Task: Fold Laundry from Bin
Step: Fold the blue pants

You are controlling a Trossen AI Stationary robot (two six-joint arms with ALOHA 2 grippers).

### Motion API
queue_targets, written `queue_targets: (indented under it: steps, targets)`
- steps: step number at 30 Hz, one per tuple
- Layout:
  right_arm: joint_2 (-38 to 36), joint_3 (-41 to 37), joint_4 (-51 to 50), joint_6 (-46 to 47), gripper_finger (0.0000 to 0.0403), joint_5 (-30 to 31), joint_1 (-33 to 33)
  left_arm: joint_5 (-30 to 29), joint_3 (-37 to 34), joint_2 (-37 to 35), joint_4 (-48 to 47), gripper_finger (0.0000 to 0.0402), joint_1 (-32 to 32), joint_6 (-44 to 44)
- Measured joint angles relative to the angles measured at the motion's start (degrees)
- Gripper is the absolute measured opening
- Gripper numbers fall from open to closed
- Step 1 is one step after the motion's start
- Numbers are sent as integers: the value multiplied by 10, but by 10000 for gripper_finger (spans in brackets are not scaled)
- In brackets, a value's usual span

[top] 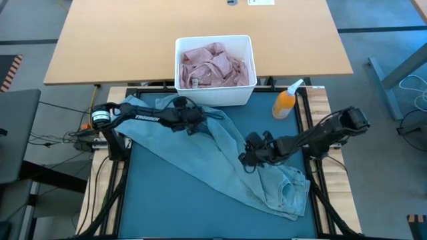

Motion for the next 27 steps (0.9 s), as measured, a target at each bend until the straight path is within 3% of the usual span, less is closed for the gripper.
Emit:
queue_targets:
  steps: [7,15,22,27]
  targets:
    - [0,-3,24,-81,166,-38,-72,-54,84,-1,-128,1,-27,22]
    - [0,-104,240,-145,237,-163,-136,-116,118,-9,-250,0,-49,2]
    - [0,-143,287,-145,228,-177,-144,-118,118,-49,-277,0,-49,-7]
    - [0,-143,325,-171,167,-177,-127,-117,118,-92,-304,0,-49,-8]
